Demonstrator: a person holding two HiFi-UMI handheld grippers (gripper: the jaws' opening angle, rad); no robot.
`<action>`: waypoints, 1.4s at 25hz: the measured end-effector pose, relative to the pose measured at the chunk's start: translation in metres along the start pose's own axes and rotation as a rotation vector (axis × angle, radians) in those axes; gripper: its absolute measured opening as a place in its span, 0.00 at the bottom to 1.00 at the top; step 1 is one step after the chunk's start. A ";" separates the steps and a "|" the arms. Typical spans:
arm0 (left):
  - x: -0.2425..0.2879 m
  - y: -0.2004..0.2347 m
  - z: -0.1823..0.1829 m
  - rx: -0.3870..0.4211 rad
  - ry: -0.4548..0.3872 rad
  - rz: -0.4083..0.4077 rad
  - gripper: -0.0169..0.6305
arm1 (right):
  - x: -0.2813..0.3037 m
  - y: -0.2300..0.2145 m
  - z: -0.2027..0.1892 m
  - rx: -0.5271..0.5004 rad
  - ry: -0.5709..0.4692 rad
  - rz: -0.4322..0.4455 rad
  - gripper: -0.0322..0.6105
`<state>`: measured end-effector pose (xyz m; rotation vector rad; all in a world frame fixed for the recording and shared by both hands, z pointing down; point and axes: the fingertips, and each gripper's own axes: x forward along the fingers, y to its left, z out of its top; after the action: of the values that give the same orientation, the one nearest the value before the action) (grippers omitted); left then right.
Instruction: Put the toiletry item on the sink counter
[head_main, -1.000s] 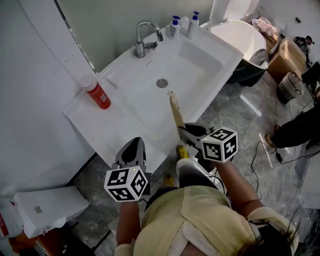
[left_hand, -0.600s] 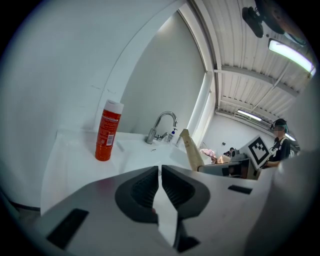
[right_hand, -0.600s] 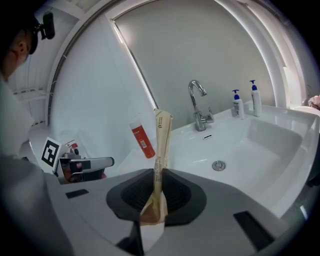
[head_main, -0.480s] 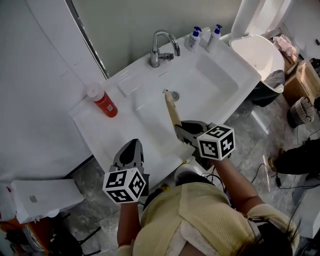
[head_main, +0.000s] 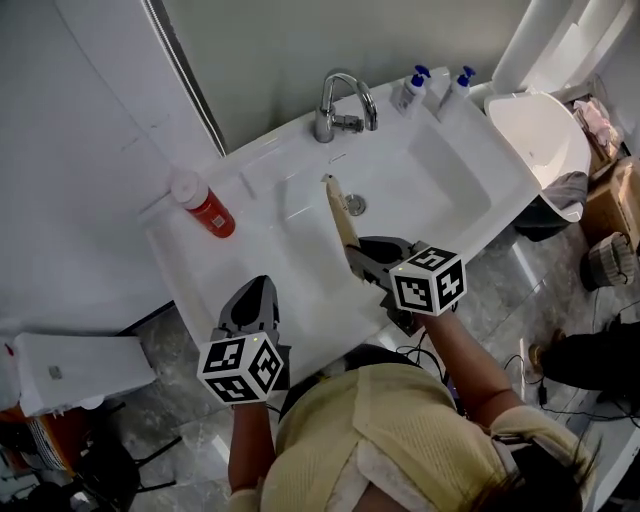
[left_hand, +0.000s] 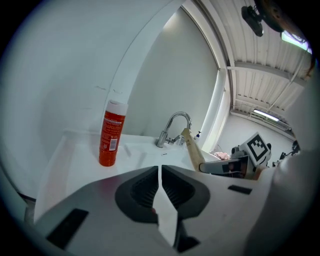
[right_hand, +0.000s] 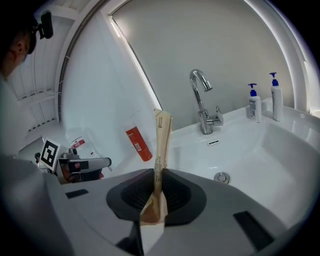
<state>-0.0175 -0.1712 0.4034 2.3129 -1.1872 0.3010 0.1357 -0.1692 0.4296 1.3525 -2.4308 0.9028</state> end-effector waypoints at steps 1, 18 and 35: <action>0.002 -0.001 0.001 -0.003 0.000 0.008 0.10 | 0.001 -0.003 0.002 -0.008 0.009 0.007 0.16; 0.015 0.013 0.010 -0.043 -0.047 0.199 0.11 | 0.053 -0.025 0.031 -0.191 0.140 0.160 0.16; 0.021 0.036 0.010 -0.062 -0.052 0.317 0.11 | 0.107 -0.033 0.051 -0.360 0.201 0.213 0.16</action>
<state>-0.0347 -0.2084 0.4156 2.0867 -1.5687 0.3127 0.1093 -0.2870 0.4523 0.8504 -2.4573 0.5709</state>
